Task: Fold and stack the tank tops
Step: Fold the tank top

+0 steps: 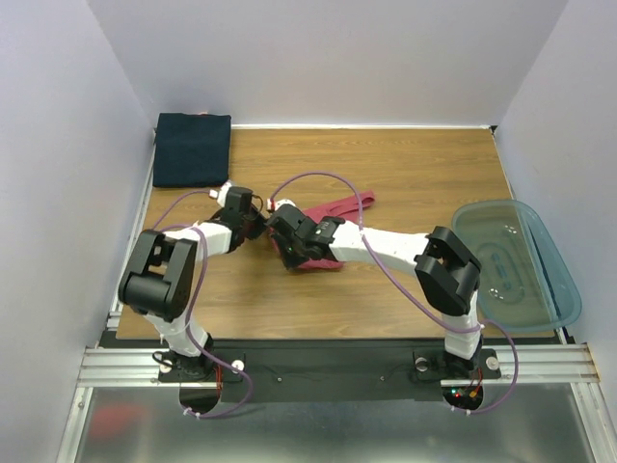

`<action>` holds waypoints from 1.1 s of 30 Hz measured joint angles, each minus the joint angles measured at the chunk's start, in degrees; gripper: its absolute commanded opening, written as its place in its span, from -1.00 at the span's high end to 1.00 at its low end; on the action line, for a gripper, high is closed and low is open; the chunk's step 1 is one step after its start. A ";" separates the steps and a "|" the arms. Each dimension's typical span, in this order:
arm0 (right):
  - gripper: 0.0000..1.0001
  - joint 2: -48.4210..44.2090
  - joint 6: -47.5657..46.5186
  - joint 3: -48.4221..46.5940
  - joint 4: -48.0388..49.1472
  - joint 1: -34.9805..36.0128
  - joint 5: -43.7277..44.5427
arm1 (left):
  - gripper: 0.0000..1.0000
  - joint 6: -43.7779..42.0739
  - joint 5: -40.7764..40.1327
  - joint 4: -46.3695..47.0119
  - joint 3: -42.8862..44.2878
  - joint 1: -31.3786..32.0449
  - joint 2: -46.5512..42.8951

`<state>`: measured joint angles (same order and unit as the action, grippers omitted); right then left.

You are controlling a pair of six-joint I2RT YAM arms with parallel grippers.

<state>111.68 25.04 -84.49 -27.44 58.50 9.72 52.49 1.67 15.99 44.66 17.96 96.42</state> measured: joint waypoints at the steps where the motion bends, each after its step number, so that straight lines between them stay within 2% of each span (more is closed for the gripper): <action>1: 0.99 0.24 0.26 -1.14 0.00 0.00 -0.92 | 1.00 -0.35 -1.07 -1.95 0.00 -0.85 -1.70; 9: 0.99 3.17 3.93 -11.32 2.71 1.25 -11.19 | 1.00 -4.59 -8.46 -14.49 2.82 -6.91 -17.97; 14: 0.99 2.97 6.12 -13.18 5.01 1.46 -14.01 | 1.00 -7.02 -8.48 -18.21 8.66 -6.21 -20.92; 17: 0.99 1.99 6.80 -12.33 5.64 1.40 -14.10 | 1.00 -7.48 -8.37 -19.39 11.50 -4.48 -19.69; 22: 0.99 -3.78 8.33 -4.92 7.72 -1.14 -15.37 | 1.00 -7.21 -8.44 -20.22 15.69 -0.42 -13.64; 33: 0.99 -15.58 9.29 11.76 11.21 -18.45 -21.53 | 1.00 -4.02 -9.99 -21.51 28.59 7.30 2.27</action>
<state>96.09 34.33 -72.73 -16.23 40.05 -11.81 48.47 -8.32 -5.52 73.25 25.26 98.70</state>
